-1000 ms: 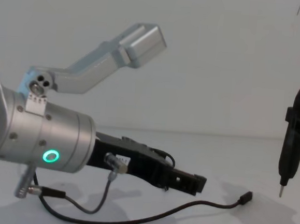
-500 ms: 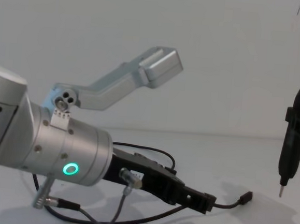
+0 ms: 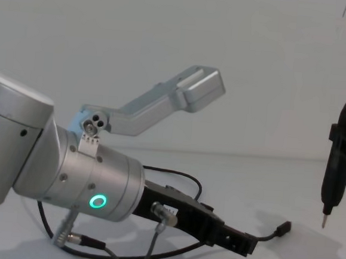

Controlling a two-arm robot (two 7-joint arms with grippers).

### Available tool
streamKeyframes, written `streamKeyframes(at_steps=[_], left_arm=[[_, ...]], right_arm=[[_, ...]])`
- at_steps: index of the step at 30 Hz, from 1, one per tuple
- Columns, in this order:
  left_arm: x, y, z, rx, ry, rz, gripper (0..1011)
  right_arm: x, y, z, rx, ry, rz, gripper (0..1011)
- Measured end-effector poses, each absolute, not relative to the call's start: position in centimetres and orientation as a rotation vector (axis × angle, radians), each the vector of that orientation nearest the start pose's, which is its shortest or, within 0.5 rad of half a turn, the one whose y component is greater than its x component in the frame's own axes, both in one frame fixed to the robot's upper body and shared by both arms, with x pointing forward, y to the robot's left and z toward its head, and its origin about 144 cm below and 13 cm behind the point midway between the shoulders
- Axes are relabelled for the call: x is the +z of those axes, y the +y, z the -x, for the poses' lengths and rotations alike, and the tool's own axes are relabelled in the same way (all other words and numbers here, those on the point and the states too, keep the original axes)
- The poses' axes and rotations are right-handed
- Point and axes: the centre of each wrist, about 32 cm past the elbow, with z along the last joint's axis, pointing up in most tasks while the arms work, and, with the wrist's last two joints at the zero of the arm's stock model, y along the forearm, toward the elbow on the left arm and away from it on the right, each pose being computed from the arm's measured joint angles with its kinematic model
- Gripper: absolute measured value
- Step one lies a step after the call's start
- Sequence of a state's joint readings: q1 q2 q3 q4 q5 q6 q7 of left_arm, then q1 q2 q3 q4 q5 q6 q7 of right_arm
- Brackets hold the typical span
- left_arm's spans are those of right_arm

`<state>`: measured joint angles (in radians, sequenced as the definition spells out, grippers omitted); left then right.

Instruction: Pick up the data cable with the one hand.

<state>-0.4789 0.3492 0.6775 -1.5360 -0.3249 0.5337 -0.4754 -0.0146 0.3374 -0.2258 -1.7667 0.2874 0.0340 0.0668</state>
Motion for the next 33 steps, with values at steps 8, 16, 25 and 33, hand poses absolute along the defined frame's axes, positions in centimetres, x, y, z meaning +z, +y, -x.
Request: streamKeyframes(at_steps=[8, 16, 25, 33], left_arm=[[123.22, 13.85, -52.61, 0.540, 0.092, -0.453, 805], [123.17, 13.69, -52.69, 0.538, 0.094, -0.457, 553], [123.15, 13.61, -52.72, 0.537, 0.095, -0.458, 253], [123.13, 13.57, -52.73, 0.536, 0.096, -0.460, 41]], right_arm=[[118.87, -23.71, -44.33, -1.229, -0.075, -0.026, 279], [118.87, -23.71, -44.33, -1.230, -0.075, -0.026, 279], [118.87, -23.71, -44.33, -1.229, -0.075, -0.026, 279], [118.87, -23.71, -44.33, -1.230, -0.075, -0.026, 279]])
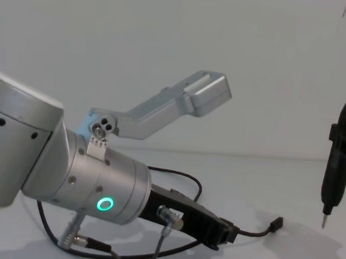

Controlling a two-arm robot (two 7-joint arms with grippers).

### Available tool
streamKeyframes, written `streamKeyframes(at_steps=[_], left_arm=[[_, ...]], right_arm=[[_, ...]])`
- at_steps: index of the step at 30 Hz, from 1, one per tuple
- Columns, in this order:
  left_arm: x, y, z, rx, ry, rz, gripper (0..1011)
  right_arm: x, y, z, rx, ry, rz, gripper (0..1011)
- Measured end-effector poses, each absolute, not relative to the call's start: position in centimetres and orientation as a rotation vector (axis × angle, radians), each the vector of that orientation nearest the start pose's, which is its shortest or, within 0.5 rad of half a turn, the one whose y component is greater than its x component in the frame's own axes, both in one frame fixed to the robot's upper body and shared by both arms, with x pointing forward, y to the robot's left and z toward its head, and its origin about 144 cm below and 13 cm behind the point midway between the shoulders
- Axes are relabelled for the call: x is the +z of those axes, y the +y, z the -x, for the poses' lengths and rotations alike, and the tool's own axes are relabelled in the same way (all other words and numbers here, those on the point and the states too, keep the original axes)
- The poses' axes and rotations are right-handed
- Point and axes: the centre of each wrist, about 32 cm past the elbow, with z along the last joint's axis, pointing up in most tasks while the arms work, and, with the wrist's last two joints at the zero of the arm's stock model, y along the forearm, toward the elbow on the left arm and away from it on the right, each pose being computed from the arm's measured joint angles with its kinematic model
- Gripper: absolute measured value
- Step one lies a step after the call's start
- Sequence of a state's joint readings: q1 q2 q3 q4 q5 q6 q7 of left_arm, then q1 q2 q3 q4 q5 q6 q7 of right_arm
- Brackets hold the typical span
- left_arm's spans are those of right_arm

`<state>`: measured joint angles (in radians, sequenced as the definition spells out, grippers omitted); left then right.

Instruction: Pick up the data cable with the one hand.

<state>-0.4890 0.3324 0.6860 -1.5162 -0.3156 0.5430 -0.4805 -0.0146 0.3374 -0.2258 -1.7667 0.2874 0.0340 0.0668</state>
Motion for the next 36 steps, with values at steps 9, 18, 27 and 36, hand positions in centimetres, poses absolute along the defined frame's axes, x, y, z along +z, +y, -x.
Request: streamKeyframes(at_steps=[9, 18, 27, 36], left_arm=[[123.1, 13.7, -52.7, 0.531, 0.084, -0.455, 41], [123.6, 14.6, -52.7, 0.516, 0.029, -0.434, 41], [124.5, 16.0, -52.6, 0.513, -0.024, -0.411, 41], [125.1, 16.8, -52.6, 0.512, -0.053, -0.397, 41]], right_arm=[[119.2, -23.7, -44.3, -1.222, -0.080, -0.031, 279], [120.8, -23.9, -44.6, -1.191, -0.098, -0.054, 279], [122.5, -23.8, -45.1, -1.153, -0.118, -0.082, 279], [123.1, -23.7, -46.0, -1.138, -0.128, -0.097, 279]])
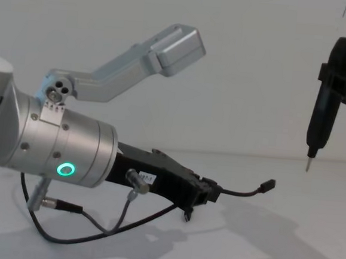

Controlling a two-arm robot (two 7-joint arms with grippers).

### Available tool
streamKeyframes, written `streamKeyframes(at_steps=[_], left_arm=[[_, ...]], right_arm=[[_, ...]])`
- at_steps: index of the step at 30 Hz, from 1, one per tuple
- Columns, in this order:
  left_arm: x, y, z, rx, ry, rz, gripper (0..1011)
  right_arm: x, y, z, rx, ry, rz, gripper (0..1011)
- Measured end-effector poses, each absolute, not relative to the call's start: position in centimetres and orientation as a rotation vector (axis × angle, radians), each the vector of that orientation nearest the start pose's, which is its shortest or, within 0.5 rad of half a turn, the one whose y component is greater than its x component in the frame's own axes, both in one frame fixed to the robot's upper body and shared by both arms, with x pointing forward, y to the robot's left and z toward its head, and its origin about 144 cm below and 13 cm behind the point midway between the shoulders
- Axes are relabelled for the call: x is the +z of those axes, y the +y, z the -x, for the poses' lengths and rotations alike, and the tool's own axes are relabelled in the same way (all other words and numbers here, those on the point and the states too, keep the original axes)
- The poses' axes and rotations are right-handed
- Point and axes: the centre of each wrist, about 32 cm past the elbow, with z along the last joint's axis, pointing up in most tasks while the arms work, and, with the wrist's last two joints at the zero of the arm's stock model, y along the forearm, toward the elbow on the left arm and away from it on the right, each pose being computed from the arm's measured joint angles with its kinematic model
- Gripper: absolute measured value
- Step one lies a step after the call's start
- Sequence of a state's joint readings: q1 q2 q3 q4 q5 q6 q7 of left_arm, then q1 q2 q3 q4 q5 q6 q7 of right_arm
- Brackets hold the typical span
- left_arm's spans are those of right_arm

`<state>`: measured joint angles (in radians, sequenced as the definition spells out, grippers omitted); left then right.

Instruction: Pick up the data cable with the one hand.

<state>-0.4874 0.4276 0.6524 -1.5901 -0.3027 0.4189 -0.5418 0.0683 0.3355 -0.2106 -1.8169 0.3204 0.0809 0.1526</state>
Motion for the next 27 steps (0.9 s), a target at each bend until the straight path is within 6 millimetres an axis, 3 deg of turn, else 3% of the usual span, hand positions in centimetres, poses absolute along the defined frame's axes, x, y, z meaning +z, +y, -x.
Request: streamKeyframes(at_steps=[27], left_arm=[[125.6, 17.5, -52.6, 0.510, -0.076, -0.386, 41]], right_arm=[[122.4, -22.6, -49.1, -1.112, -0.132, -0.104, 279]])
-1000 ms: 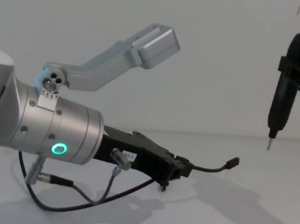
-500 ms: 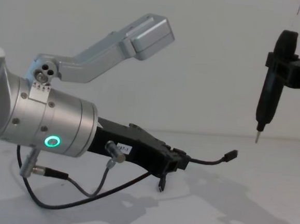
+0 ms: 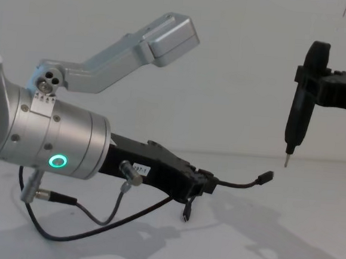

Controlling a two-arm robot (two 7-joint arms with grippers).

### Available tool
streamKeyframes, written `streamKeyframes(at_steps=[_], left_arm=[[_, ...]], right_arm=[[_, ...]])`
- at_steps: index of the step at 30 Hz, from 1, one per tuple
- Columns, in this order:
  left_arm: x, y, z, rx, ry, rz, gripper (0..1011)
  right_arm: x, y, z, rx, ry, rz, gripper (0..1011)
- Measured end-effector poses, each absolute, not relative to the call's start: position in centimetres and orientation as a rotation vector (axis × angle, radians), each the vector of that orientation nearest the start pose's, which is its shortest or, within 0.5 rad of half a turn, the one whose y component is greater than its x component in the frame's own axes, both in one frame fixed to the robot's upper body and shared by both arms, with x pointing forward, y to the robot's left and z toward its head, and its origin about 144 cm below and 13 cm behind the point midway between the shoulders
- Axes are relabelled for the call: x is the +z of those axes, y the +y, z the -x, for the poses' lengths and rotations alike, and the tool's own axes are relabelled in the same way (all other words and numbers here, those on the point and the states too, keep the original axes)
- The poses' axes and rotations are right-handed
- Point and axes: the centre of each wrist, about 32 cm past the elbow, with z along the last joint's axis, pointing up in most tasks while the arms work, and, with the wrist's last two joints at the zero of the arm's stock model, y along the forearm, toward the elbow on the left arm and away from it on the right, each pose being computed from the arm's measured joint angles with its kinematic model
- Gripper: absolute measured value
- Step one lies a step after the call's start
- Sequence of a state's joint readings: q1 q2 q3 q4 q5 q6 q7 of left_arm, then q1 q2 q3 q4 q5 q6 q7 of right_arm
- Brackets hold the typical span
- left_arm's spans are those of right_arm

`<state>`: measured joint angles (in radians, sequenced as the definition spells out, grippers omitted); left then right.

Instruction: Pick up the data cable with the one hand.

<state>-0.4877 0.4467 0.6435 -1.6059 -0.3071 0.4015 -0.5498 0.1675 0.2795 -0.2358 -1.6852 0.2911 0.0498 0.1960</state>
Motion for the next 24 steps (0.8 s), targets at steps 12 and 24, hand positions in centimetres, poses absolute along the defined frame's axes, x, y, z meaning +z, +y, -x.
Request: streamKeyframes(at_steps=[12, 24], left_arm=[[125.66, 17.53, -52.56, 0.510, -0.078, -0.385, 41], [125.67, 17.56, -52.56, 0.510, -0.079, -0.385, 41]], right_arm=[[122.04, -22.31, -49.55, -1.102, -0.123, -0.107, 279], [121.82, -22.13, -49.95, -1.097, -0.119, -0.110, 279]])
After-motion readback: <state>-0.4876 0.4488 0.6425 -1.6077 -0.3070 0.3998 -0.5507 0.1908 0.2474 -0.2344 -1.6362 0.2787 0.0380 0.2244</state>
